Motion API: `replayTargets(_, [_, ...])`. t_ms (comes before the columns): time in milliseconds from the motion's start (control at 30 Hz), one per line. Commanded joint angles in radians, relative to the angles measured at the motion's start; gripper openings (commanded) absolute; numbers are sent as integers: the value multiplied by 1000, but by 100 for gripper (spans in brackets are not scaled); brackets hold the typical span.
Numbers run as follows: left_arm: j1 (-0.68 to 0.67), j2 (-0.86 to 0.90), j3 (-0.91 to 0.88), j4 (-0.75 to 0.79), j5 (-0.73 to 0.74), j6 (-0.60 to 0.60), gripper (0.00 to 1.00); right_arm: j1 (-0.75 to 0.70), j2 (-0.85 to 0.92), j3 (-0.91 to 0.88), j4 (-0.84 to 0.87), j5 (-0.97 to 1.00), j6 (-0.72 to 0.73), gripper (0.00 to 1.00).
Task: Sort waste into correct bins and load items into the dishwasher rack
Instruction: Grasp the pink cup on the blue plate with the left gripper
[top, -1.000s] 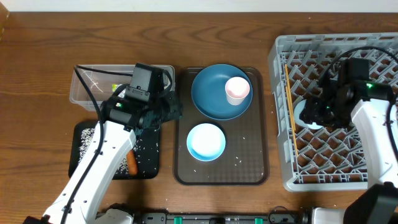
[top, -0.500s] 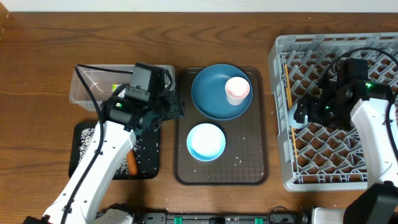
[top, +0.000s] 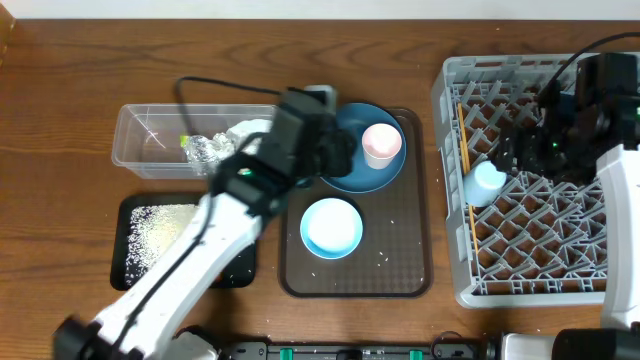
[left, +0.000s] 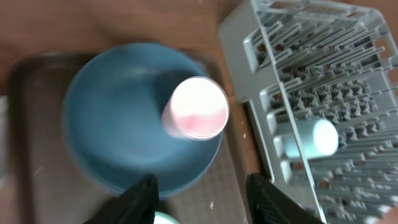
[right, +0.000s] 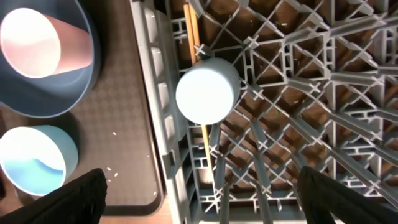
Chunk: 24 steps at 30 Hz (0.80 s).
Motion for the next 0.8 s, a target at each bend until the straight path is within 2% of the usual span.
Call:
replayTargets(0, [-38,114,12,96,-89,-36,50,6,-9,20,-13,2,13,97])
replayTargets(167, [-46,278,12,235,-98,-137,53,6,-9,20,-18,2,13,98])
replayTargets(267, [-48,352,12,274,-89,-151,53,6,-9,20,-28,2,13,97])
replayTargets(467, [-48,417,12,293,-88,-151,30,6,-9,20,-29,2,10,98])
replayTargets(633, [-47,438,12,295,-88,-151,6,6,-9,20,-35,2,10,98])
replayTargets(767, [-27,393,23,294,-76,-151,6,6,-9,20,-25,-32,-26,98])
